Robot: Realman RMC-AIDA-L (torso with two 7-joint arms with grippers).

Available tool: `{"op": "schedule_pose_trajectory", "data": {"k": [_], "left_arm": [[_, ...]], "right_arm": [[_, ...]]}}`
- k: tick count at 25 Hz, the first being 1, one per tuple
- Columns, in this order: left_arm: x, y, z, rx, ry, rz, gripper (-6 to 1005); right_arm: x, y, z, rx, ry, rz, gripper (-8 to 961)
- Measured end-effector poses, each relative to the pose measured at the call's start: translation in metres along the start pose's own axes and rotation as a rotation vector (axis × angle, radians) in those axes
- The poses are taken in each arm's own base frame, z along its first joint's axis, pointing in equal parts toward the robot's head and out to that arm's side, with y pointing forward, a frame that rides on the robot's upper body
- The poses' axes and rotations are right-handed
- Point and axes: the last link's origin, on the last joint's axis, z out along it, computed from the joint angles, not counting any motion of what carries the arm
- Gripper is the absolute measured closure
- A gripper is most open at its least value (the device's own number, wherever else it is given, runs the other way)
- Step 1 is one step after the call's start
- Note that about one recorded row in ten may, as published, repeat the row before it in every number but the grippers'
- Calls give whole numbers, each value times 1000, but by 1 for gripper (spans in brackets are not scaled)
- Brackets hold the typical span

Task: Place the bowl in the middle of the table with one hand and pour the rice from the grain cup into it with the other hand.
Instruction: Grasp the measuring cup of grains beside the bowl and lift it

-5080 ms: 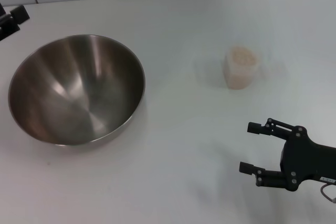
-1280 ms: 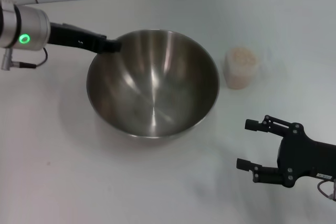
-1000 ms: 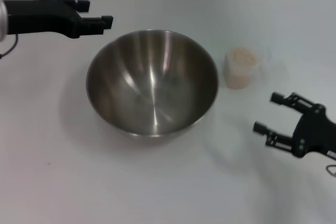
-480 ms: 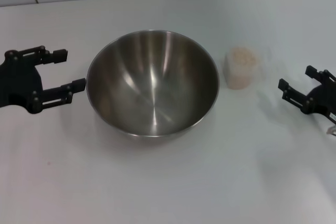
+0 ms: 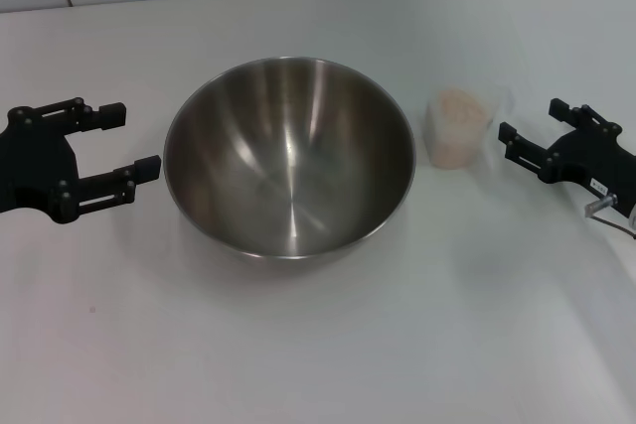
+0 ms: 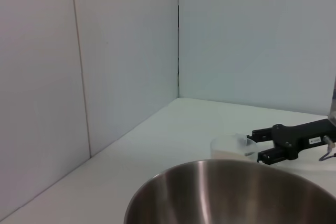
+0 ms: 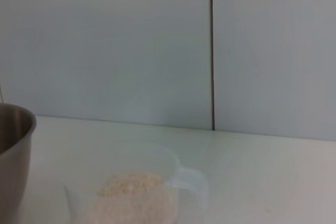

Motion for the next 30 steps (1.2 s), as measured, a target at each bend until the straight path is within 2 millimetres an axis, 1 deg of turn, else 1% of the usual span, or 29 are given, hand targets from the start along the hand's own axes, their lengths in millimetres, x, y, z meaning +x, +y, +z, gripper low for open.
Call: {"op": "schedule_pose_trajectory", "data": {"k": [5, 10, 22, 26, 30], "left_arm": [[-2, 1, 1, -5, -14, -2, 295], [-2, 1, 2, -10, -21, -4, 295], [-1, 0, 7, -28, -23, -10, 295], [-3, 0, 9, -43, -52, -18, 296], [-3, 0, 11, -53, -73, -18, 296]], "right_arm": [[-5, 2, 9, -7, -5, -1, 134], [-10, 0, 12, 7, -23, 8, 135], [-15, 1, 14, 2, -48, 13, 183], [-16, 4, 14, -9, -61, 16, 199], [-17, 6, 13, -19, -72, 11, 315]]}}
